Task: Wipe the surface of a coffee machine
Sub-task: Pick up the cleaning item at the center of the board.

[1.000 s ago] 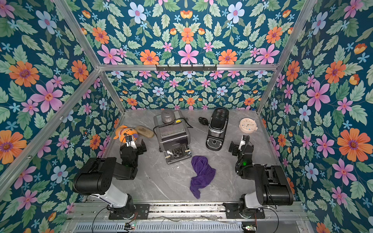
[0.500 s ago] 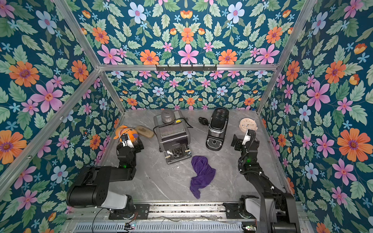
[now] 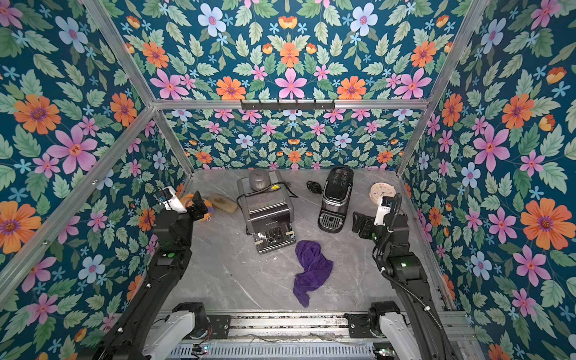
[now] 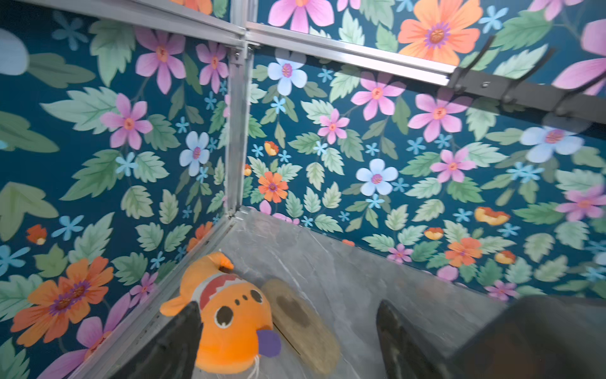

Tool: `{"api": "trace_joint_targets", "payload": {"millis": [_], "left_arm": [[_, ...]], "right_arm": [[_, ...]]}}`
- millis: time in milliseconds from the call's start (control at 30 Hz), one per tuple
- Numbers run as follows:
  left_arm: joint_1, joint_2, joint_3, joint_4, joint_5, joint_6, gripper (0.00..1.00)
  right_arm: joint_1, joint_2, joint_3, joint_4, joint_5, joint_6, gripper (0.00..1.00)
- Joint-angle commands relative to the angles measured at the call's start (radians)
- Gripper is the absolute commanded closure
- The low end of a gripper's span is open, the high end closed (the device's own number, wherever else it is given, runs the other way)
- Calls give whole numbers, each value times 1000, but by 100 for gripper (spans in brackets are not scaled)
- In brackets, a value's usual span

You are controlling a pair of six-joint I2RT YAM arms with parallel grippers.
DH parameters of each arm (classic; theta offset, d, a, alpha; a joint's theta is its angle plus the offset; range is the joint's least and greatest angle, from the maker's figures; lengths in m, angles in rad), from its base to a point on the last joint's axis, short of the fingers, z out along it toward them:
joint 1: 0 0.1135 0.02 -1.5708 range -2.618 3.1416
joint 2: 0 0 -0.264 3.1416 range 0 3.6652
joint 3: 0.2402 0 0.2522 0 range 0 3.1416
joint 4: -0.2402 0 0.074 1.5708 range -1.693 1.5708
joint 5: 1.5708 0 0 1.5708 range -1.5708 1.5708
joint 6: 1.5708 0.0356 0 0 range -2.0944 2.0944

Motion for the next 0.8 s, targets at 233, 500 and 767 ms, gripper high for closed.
{"api": "trace_joint_targets", "payload": {"millis": [233, 500, 767], "left_arm": [[1, -60, 178, -304, 627, 91, 16], [-1, -55, 236, -293, 942, 113, 17], [-2, -123, 237, -370, 985, 52, 18]], "right_arm": [[111, 12, 205, -440, -364, 54, 15], [646, 212, 404, -605, -38, 2, 15], [886, 541, 560, -708, 32, -91, 9]]}}
